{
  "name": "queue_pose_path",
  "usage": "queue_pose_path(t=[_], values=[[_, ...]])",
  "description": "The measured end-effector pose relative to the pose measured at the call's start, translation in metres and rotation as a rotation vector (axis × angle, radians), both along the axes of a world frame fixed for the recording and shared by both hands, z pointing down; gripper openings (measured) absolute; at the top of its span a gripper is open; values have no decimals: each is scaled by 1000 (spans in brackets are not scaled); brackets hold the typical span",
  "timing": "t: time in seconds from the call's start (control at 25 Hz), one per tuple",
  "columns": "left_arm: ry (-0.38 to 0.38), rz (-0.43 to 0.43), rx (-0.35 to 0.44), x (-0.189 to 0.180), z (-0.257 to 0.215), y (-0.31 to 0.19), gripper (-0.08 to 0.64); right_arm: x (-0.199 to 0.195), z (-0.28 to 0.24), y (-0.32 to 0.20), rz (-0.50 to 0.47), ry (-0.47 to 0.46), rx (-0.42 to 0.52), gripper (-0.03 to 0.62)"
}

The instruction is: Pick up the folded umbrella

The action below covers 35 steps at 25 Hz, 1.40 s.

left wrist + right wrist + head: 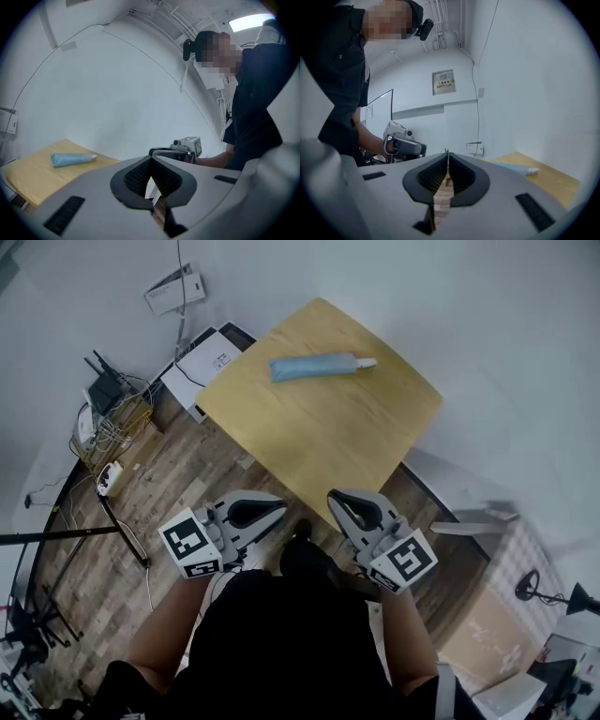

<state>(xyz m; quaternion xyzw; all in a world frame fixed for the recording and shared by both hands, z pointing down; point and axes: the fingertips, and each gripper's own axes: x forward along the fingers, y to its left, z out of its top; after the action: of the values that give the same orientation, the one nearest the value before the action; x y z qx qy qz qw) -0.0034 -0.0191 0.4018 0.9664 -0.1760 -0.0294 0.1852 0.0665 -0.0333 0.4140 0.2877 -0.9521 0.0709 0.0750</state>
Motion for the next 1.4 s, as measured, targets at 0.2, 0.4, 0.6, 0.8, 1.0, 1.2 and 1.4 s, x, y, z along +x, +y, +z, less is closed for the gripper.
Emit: queue_pose_path(t=[0.2, 0.4, 0.6, 0.8, 1.0, 1.2, 1.4], values=[[-17, -17, 6, 19, -3, -46, 12, 18, -3, -43, -20, -3, 8, 21], [-29, -34, 5, 40, -4, -79, 12, 35, -1, -73, -51, -15, 11, 21], [-43, -36, 12, 51, -9, -99, 12, 45, 3, -96, -44, -46, 21, 21], [-73, -51, 2, 40, -6, -118, 12, 44, 12, -106, -12, -110, -28, 21], [-72, -65, -11, 19, 6, -147, 12, 28, 29, -119, -8, -97, -71, 21], [-93, -33, -45, -2, 22, -191, 12, 18, 29, -155, 43, -53, -81, 21], [-104, 32, -41, -18, 26, -245, 12, -1, 27, -204, 125, -39, -102, 21]])
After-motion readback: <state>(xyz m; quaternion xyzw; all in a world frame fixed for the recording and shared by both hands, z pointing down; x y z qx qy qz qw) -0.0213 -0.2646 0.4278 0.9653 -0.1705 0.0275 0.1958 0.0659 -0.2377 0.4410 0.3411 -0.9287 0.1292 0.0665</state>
